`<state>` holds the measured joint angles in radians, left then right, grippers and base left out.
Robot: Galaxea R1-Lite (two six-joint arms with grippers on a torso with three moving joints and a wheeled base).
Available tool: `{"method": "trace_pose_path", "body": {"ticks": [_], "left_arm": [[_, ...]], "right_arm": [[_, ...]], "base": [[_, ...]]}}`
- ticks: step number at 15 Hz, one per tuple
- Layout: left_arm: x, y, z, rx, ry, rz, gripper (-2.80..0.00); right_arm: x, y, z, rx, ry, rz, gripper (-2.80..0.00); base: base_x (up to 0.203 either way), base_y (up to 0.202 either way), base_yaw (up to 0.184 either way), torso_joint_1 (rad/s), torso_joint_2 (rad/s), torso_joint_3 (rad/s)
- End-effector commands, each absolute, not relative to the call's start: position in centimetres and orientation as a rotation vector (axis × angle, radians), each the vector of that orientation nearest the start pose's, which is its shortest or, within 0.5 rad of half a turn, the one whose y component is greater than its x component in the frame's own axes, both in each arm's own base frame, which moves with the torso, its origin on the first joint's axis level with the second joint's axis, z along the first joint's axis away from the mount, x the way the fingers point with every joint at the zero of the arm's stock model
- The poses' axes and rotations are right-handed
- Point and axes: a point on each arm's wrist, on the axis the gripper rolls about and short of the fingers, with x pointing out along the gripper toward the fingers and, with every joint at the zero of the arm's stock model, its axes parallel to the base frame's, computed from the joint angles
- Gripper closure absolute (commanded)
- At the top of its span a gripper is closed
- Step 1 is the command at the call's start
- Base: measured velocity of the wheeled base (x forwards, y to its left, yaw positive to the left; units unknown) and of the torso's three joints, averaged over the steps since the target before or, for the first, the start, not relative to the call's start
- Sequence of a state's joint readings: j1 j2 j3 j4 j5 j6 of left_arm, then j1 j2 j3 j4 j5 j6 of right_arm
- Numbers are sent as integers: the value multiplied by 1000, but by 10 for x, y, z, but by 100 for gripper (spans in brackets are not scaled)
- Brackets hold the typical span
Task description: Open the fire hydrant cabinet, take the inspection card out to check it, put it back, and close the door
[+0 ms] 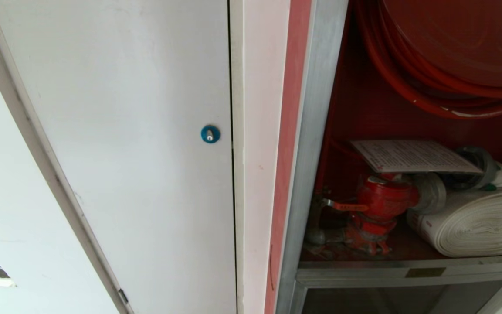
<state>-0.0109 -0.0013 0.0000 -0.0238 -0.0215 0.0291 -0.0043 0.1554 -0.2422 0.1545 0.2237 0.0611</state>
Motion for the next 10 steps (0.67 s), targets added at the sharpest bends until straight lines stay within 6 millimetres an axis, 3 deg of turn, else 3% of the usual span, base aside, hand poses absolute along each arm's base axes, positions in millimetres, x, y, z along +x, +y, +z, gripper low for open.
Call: {"method": "trace_pose_path", "body": {"ticks": [1,7,10], "left_arm": [[-22,0,74,29,-11,-32,0],[-22,0,74,29,-11,-32,0],[-22,0,74,29,-11,-32,0]], "right_arm": [[-35,4,113,62,18,169,0],[-23,0,78,-7,-33,-1,0],[-23,0,76,-5,-6,-5,0]], "base": [[0,0,0,0,0,0],[0,0,0,0,0,0],[0,0,0,0,0,0]]}}
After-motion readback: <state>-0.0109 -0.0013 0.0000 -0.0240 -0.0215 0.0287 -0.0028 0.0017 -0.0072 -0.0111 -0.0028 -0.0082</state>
